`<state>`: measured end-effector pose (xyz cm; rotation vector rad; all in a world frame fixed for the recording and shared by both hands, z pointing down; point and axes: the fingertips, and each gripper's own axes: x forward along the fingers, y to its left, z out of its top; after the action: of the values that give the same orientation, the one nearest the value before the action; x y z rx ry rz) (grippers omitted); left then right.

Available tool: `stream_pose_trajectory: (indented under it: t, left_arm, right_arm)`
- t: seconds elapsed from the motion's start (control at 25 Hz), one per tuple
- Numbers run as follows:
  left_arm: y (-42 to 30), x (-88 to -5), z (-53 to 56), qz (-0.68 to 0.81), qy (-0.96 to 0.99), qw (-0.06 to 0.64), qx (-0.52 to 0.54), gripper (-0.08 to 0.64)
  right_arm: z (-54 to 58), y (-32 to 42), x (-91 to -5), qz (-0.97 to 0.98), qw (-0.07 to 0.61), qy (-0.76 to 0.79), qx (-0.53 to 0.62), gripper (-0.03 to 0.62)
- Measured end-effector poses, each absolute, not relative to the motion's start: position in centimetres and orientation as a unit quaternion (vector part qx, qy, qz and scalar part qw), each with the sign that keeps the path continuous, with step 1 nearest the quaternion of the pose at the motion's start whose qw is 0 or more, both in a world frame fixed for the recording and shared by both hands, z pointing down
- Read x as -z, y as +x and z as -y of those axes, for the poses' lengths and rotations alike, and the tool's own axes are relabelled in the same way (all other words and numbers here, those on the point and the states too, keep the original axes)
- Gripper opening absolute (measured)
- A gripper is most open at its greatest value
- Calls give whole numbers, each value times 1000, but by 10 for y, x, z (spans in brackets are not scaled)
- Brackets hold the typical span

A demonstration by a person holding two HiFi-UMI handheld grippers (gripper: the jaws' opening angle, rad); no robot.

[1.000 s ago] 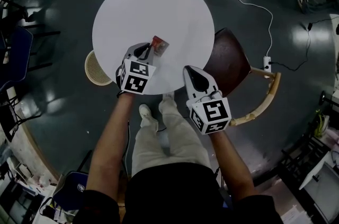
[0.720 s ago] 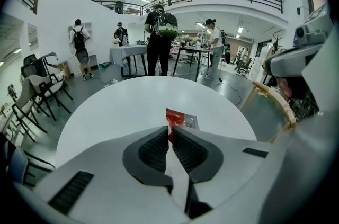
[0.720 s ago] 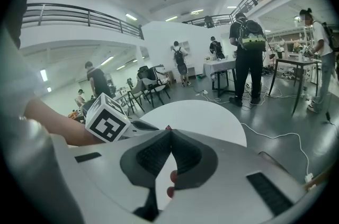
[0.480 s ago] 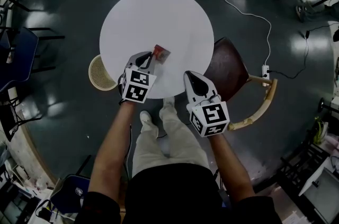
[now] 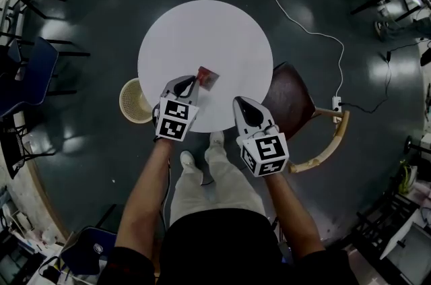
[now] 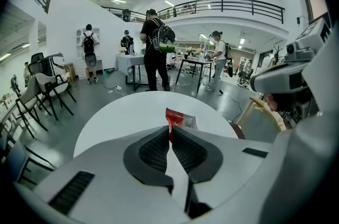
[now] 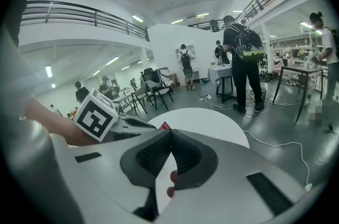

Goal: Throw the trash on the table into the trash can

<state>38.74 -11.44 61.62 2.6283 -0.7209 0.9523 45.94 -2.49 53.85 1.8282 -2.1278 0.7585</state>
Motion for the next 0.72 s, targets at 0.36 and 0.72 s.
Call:
stream_pose_trajectory:
  t: [0.36,0.72]
  left_arm:
    - [379,-566,108,265,909,153,-282,28]
    - [361,-541,96,274,908,128,-289,28]
  right_arm:
    - [34,455,-510,733,104,625,-247,17]
    - [39,449,-486,748,109,615,-226,17]
